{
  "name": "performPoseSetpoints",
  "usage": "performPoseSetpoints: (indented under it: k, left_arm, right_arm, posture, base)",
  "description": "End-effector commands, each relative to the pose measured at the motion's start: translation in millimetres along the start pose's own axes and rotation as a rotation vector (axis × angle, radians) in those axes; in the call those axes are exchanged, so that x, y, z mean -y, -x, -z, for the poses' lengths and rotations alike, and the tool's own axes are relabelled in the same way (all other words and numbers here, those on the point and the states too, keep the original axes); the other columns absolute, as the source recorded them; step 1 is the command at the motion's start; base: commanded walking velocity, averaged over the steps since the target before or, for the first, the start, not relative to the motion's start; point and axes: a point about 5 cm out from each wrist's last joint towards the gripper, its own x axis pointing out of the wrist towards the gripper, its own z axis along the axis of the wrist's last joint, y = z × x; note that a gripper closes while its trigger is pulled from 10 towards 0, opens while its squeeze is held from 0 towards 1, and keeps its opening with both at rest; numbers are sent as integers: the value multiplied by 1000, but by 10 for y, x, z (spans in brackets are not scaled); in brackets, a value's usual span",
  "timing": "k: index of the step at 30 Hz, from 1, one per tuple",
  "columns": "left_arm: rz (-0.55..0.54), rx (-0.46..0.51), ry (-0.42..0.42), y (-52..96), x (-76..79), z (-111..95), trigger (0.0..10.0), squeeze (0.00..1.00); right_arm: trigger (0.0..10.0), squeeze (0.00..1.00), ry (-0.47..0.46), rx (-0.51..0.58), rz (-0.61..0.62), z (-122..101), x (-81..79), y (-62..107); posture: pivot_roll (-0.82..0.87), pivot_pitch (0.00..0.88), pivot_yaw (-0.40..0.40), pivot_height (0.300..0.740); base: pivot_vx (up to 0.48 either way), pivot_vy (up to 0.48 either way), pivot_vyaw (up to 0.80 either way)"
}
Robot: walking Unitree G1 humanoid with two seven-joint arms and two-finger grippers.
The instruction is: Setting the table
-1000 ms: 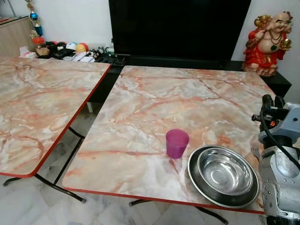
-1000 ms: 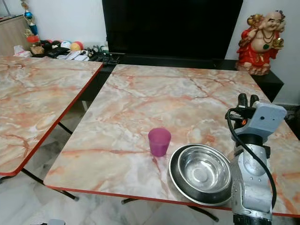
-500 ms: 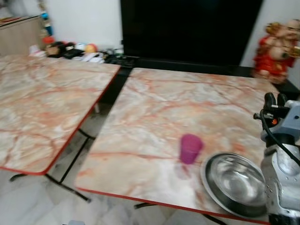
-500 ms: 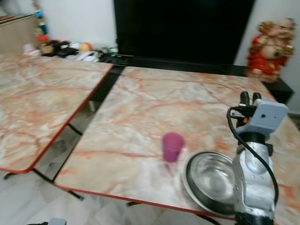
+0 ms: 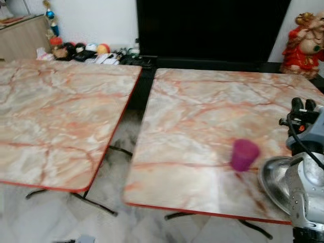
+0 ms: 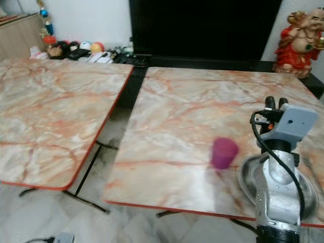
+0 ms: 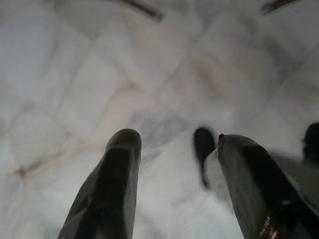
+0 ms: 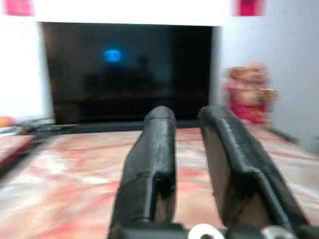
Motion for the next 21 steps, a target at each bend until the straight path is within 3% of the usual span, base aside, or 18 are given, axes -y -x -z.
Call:
performPoseSetpoints:
  k: [1,21]
  left_arm:
    - [4,-38,9,17,18,96,10000,0]
    - [-4,-59,16,38,-1,169,10000,0]
  right_arm:
    - [10000,0,4,7,15,-36,50,-13]
    - [10000,0,13,13,2,-74,16,-42]
  posture:
    - [-18,113,3,740]
    - [-18,129,2,740]
  base:
    - [0,480,0]
    - [0,480,0]
